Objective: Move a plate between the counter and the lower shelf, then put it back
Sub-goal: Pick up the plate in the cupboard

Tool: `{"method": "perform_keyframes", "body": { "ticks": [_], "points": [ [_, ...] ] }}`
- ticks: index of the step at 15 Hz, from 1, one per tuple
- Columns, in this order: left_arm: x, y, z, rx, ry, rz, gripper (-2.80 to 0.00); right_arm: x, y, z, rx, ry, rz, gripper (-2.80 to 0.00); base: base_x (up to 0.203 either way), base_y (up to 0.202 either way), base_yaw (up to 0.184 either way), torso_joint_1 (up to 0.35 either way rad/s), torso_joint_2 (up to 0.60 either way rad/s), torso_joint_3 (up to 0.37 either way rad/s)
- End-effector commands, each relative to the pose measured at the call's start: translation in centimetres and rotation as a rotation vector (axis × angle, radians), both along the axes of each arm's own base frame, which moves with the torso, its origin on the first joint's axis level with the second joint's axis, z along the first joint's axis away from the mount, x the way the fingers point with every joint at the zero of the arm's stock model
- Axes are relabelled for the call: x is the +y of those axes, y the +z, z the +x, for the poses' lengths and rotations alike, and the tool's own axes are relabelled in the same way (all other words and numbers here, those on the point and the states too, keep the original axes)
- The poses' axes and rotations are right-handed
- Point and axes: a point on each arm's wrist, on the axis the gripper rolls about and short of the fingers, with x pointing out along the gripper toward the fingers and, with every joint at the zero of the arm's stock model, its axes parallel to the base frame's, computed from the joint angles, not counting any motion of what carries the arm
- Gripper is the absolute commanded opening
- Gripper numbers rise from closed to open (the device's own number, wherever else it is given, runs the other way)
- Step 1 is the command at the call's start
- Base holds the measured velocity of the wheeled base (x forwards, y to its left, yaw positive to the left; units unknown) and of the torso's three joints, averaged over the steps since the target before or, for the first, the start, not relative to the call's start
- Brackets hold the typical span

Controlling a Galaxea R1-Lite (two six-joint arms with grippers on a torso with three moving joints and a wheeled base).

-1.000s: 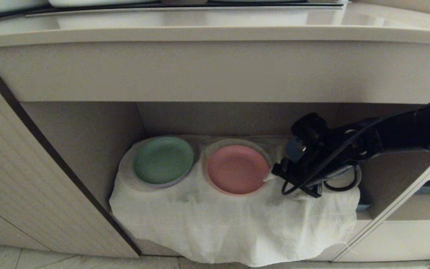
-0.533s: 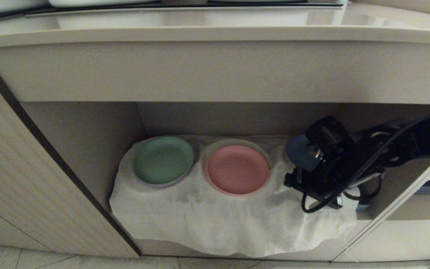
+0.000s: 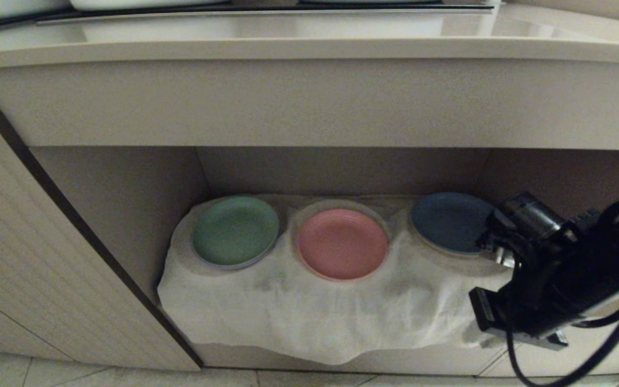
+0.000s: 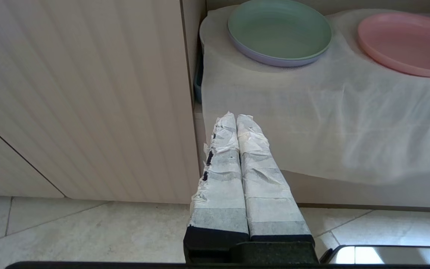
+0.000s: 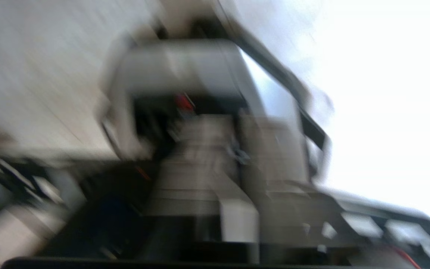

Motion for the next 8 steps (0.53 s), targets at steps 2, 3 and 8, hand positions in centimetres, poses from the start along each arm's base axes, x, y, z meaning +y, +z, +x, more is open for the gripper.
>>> {"method": "perform_keyframes", "body": {
  "ticks": [2,3,8],
  "points": [
    [0.0,0.0,0.0,0.000,0.000,-0.001,-2.80,-2.4,1.3,-4.5,0.015,0.101,-0.044,-2.80,0.000,0.000,0.000,0.000,0.00,0.000],
    [0.0,0.0,0.0,0.000,0.000,0.000,-2.80,-3.3,1.5,-6.0,0.022,0.142,-0.063,-2.80,0.000,0.000,0.000,0.000,0.00,0.000],
    [0.0,0.0,0.0,0.000,0.000,0.000,-2.80,-6.5,0.9,-12.2,-0.070,0.221,-0.199,-2.80,0.000,0.000,0.000,0.000,0.00,0.000]
  ]
}}
